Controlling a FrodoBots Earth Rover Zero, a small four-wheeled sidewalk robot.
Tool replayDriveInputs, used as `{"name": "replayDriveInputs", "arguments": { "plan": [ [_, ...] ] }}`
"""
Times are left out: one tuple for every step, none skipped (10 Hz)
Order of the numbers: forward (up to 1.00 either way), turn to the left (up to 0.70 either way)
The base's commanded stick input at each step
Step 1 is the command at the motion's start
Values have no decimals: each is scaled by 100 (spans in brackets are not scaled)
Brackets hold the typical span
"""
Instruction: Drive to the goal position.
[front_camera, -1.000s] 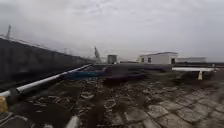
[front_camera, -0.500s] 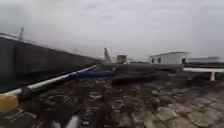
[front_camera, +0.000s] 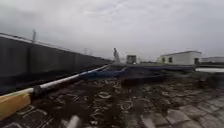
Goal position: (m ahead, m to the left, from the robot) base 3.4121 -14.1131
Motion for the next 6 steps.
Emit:
{"name": "replayDriveInputs", "arguments": {
  "plan": [
    [0, 8],
    [0, 0],
    [0, 0],
    [0, 0],
    [0, 0],
    [70, 0]
  ]
}}
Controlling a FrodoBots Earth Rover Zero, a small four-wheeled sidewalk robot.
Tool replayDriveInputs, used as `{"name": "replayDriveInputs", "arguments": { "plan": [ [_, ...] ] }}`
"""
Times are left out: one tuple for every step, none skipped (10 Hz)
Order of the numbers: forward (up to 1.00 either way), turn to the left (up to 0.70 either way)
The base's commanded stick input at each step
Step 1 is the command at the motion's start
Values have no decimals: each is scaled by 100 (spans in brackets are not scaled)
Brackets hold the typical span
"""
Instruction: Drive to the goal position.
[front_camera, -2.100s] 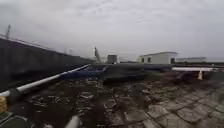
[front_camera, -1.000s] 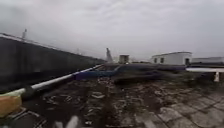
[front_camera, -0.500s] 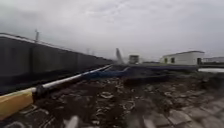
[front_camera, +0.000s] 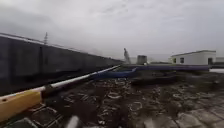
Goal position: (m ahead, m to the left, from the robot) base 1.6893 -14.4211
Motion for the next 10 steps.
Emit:
{"name": "replayDriveInputs", "arguments": {
  "plan": [
    [70, 0],
    [70, 0],
    [70, 0],
    [70, 0],
    [70, 0],
    [70, 0],
    [70, 0],
    [70, 0],
    [70, 0],
    [70, 0]
  ]
}}
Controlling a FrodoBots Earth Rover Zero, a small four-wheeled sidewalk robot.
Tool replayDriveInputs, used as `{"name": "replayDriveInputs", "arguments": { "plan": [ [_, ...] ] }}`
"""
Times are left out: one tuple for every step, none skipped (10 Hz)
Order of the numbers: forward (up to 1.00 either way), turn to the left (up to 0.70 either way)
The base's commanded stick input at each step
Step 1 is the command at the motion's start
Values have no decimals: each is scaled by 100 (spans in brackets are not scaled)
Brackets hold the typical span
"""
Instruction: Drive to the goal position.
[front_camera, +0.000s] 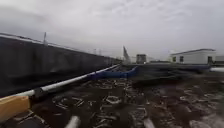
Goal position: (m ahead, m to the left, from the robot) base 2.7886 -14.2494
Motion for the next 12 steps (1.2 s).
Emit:
{"name": "replayDriveInputs", "arguments": {
  "plan": [
    [70, 0],
    [70, 0],
    [70, 0],
    [70, 0],
    [70, 0],
    [70, 0],
    [70, 0],
    [70, 0],
    [70, 0],
    [70, 0],
    [70, 0],
    [70, 0]
  ]
}}
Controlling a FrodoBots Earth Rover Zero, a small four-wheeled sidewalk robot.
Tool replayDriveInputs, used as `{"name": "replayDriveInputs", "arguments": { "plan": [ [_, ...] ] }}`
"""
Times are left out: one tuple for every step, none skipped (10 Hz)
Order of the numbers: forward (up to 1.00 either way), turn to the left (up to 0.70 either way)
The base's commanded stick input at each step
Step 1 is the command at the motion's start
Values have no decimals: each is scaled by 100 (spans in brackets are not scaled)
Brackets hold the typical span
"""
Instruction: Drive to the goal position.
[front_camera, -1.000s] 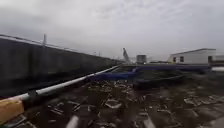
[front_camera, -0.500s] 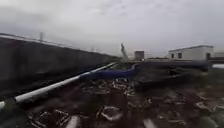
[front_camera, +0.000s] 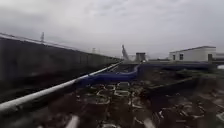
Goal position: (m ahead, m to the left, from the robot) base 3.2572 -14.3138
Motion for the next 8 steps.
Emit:
{"name": "replayDriveInputs", "arguments": {
  "plan": [
    [70, 0],
    [70, 0],
    [70, 0],
    [70, 0],
    [70, 0],
    [70, 0],
    [70, 0],
    [70, 0]
  ]
}}
